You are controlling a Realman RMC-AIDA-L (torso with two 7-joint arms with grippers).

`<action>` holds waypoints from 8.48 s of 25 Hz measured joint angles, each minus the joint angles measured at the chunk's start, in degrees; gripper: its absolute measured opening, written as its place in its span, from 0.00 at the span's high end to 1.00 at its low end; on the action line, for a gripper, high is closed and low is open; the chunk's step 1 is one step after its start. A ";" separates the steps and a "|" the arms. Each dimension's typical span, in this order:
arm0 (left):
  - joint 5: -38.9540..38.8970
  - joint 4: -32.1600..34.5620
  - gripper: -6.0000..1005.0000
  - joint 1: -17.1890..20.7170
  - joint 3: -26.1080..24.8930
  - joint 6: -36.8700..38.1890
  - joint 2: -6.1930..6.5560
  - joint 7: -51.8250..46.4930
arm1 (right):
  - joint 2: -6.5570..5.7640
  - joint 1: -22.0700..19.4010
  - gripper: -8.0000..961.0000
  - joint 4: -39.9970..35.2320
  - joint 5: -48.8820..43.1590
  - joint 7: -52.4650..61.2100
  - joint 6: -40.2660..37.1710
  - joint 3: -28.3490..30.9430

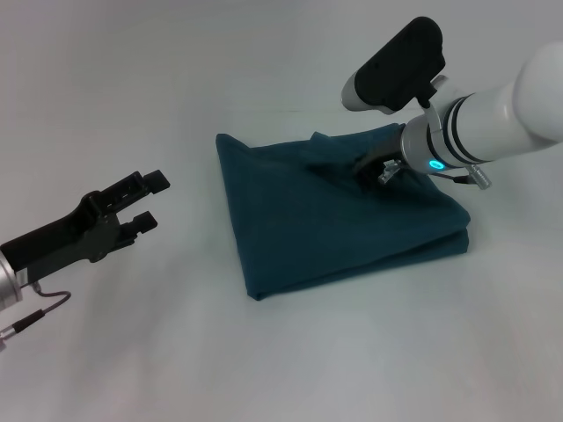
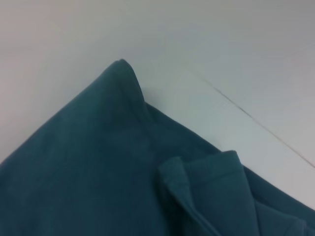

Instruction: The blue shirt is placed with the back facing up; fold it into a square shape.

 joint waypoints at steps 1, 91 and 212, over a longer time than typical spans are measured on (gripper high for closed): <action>-0.01 0.00 0.05 0.01 0.00 0.00 0.00 0.00 | 0.01 0.12 0.69 0.05 0.01 0.00 -0.01 0.00; -1.99 0.30 0.06 0.13 0.13 1.50 0.17 -0.26 | -11.01 -9.68 0.68 -17.48 4.45 18.37 -48.23 35.07; 7.73 2.21 0.05 -1.68 9.64 3.23 -0.49 -16.52 | -20.01 -11.27 0.47 -15.10 14.25 16.30 -50.98 45.17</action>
